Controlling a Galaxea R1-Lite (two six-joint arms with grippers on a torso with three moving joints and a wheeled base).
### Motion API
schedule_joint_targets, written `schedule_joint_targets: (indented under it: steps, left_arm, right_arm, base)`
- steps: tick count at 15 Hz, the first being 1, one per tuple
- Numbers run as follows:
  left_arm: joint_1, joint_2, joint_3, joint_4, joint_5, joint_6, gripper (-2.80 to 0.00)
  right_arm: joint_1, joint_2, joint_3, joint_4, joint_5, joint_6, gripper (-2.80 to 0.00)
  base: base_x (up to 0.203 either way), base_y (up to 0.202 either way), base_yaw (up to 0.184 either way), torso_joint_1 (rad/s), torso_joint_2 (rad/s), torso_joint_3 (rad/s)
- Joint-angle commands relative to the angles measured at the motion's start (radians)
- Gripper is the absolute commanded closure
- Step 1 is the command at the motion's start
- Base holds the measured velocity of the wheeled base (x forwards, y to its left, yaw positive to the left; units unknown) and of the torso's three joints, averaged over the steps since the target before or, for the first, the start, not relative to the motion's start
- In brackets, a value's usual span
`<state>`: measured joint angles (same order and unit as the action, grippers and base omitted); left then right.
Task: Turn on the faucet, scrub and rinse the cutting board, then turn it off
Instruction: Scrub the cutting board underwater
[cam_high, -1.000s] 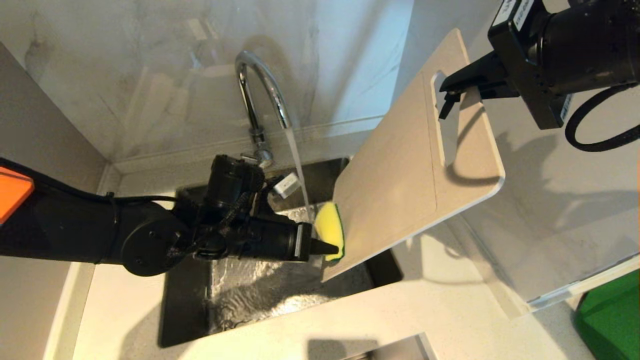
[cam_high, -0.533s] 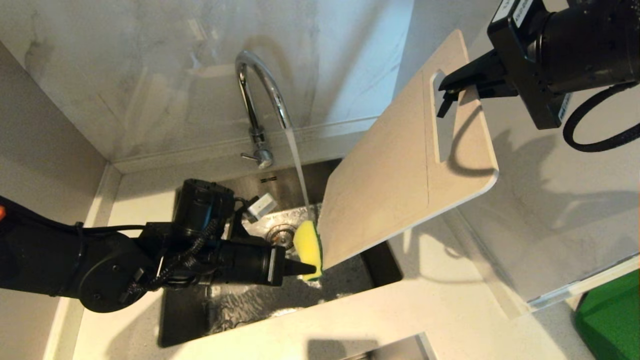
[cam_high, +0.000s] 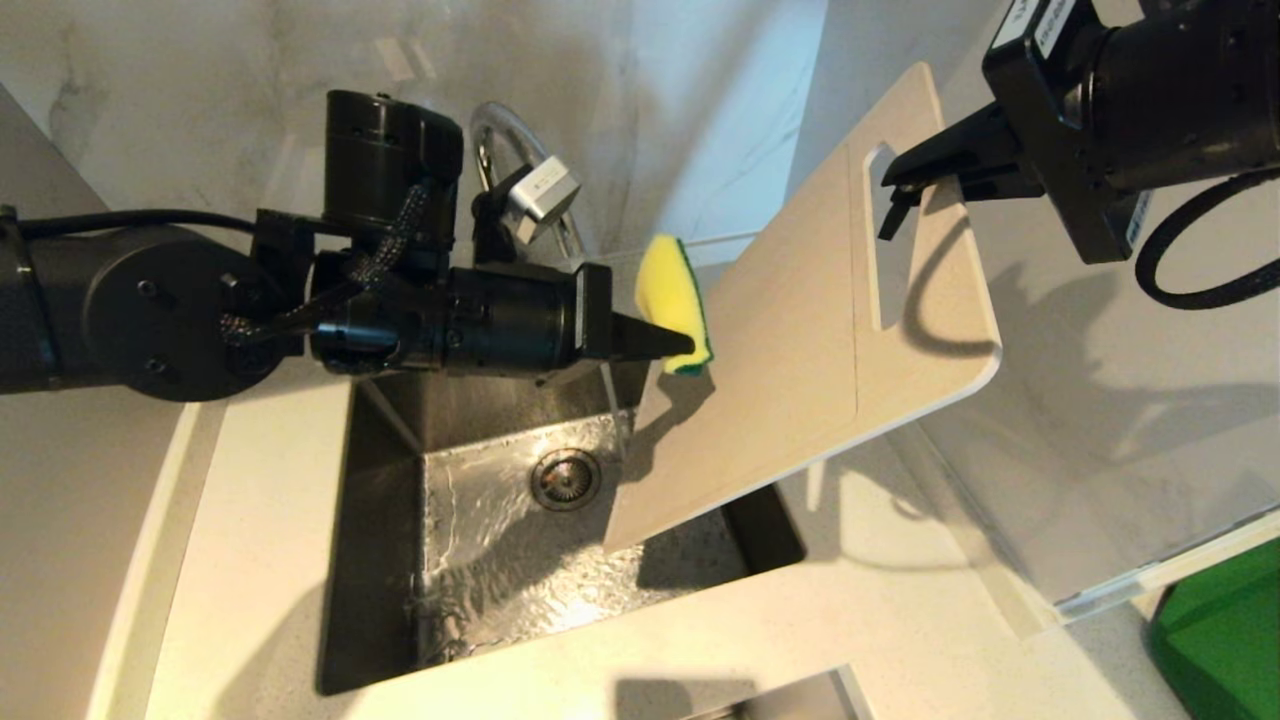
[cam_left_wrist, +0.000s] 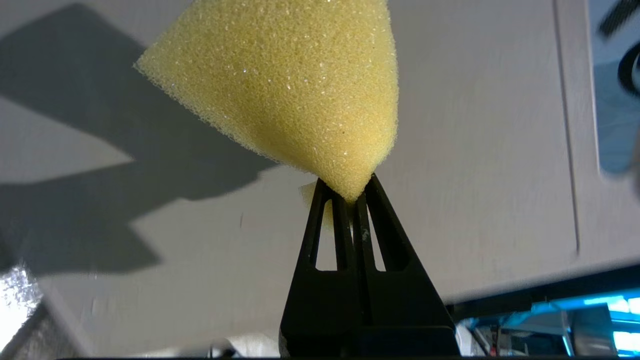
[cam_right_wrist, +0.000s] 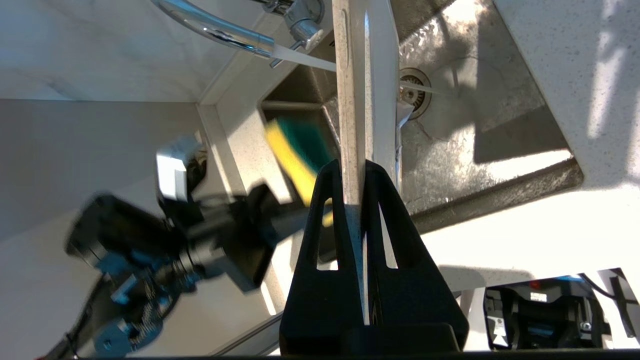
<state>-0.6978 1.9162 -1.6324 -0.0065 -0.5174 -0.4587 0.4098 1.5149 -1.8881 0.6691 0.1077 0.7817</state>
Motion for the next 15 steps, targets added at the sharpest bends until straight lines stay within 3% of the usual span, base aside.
schedule_joint_targets:
  steps: [1, 4, 7, 9, 12, 15]
  left_arm:
    - [-0.007, 0.143, -0.176, 0.022, -0.004, -0.003, 0.00]
    - [-0.025, 0.237, -0.323, 0.077, -0.004, -0.003, 0.00]
    - [-0.035, 0.286, -0.337, 0.090, -0.003, -0.003, 0.00]
    - [-0.030, 0.307, -0.327, 0.090, 0.002, 0.036, 0.00]
    - [-0.001, 0.284, -0.232, 0.083, 0.004, 0.090, 0.00]
    - [0.032, 0.206, -0.067, 0.074, 0.002, 0.094, 0.00]
  right_arm:
    - [0.001, -0.004, 0.000, 0.007, 0.001, 0.004, 0.00]
    - [0.007, -0.007, 0.000, 0.008, 0.002, 0.004, 0.00]
    - [0.006, -0.009, 0.000, 0.009, 0.001, 0.004, 0.00]
    - [0.006, -0.007, 0.000, 0.007, 0.001, 0.005, 0.00]
    - [0.006, -0.004, 0.000, 0.006, 0.001, 0.004, 0.00]
    - [0.006, -0.001, 0.000, 0.006, 0.001, 0.004, 0.00]
  base:
    - [0.000, 0.000, 0.000, 0.000, 0.00, 0.000]
    - [0.000, 0.000, 0.000, 0.000, 0.00, 0.000]
    - [0.000, 0.000, 0.000, 0.000, 0.00, 0.000]
    - [0.000, 0.000, 0.000, 0.000, 0.00, 0.000]
    - [0.000, 0.000, 0.000, 0.000, 0.00, 0.000]
    - [0.000, 0.000, 0.000, 0.000, 0.00, 0.000]
